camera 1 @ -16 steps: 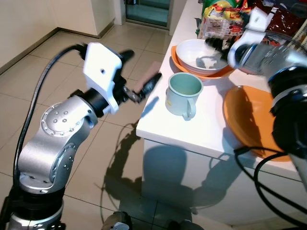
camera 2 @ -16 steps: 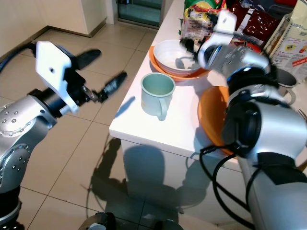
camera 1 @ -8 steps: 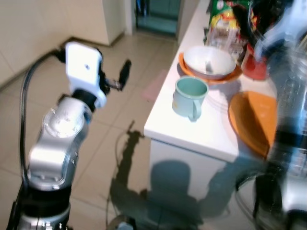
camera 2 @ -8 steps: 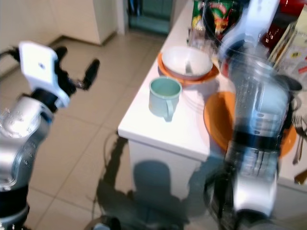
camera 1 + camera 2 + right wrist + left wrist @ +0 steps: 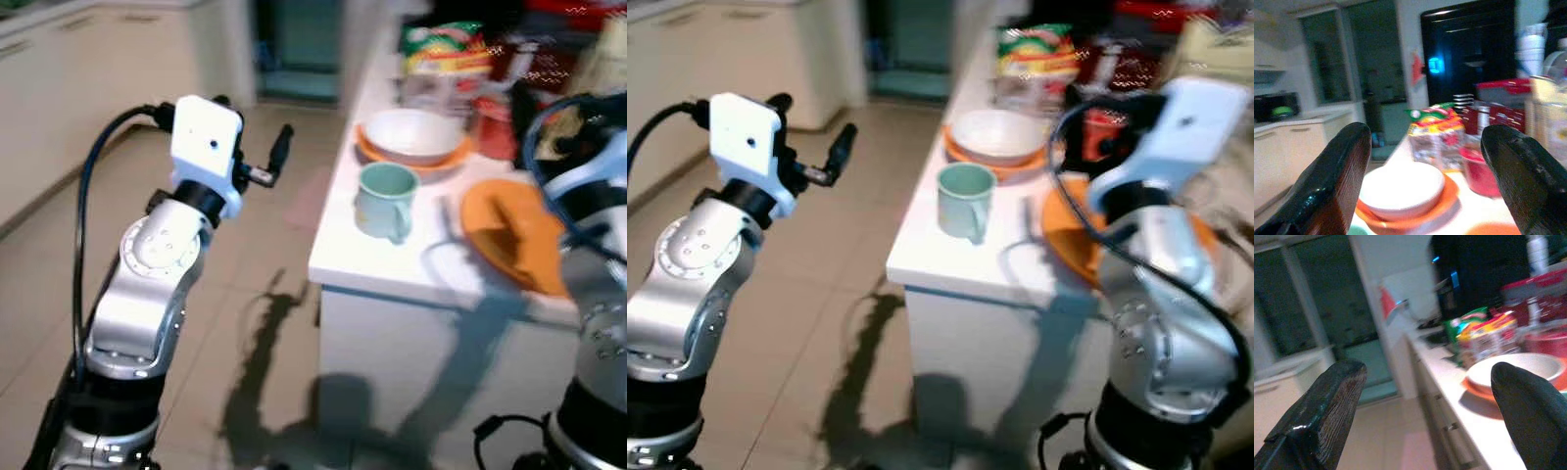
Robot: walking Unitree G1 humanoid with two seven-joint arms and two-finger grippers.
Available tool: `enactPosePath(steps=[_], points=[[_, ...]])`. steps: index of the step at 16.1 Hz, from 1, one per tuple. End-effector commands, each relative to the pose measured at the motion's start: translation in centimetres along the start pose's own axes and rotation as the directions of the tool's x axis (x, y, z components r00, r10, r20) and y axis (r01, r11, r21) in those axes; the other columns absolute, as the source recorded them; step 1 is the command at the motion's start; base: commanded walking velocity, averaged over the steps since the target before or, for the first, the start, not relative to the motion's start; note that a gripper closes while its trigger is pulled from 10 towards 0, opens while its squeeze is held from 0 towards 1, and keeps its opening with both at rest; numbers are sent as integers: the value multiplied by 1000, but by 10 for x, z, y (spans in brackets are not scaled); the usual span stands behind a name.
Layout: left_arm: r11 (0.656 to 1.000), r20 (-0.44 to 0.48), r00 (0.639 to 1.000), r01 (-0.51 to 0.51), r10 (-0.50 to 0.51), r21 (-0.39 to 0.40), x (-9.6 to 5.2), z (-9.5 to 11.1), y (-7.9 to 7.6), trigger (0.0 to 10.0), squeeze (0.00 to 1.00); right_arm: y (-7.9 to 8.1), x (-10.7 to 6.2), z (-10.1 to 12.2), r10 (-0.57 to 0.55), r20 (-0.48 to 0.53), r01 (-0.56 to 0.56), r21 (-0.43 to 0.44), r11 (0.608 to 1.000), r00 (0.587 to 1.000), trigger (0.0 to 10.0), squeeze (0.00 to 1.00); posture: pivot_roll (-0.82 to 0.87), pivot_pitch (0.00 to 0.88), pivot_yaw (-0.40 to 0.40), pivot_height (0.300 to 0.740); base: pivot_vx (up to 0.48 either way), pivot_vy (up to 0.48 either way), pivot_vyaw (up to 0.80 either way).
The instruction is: Setting the table
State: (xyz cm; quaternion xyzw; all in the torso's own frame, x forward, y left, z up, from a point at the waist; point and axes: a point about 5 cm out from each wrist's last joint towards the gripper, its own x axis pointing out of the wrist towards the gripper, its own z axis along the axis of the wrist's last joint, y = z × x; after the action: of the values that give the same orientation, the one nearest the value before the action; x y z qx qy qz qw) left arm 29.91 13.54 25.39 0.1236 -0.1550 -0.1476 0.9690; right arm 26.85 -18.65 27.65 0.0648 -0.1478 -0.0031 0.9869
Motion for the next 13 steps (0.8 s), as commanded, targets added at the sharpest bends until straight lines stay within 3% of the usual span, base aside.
enactPosePath(steps=[1, 5, 7, 11, 13], points=[[1000, -15, 1000, 5, -5, 10, -1, -5, -3, 10000, 0, -6, -4, -3, -48, -21, 48, 5, 999, 999, 10000, 0, -28, 0, 12, 740, 0, 480, -769], [1000, -21, 1000, -2, 2, 16, -2, -9, -3, 10000, 0, 4, -4, -8, -42, -42, 43, 34, 998, 998, 10000, 0, -12, 0, 2, 740, 0, 480, -781], [1000, -34, 999, 6, -6, 13, -4, -14, -5, 10000, 0, 19, -4, -12, 27, -55, -24, 56, 998, 998, 10000, 0, -11, 0, 5, 740, 0, 480, -781], [1000, -81, 997, 5, -4, 16, -9, -31, -5, 10000, 0, 27, -9, -23, 87, -104, -82, 47, 996, 991, 10000, 0, -9, 0, 14, 740, 0, 480, -781], [999, -108, 994, -19, 15, -32, -17, -46, -6, 10000, 0, 31, -12, -39, 110, -149, -105, 40, 994, 983, 10000, 0, -4, 0, -2, 740, 0, 480, -781]])
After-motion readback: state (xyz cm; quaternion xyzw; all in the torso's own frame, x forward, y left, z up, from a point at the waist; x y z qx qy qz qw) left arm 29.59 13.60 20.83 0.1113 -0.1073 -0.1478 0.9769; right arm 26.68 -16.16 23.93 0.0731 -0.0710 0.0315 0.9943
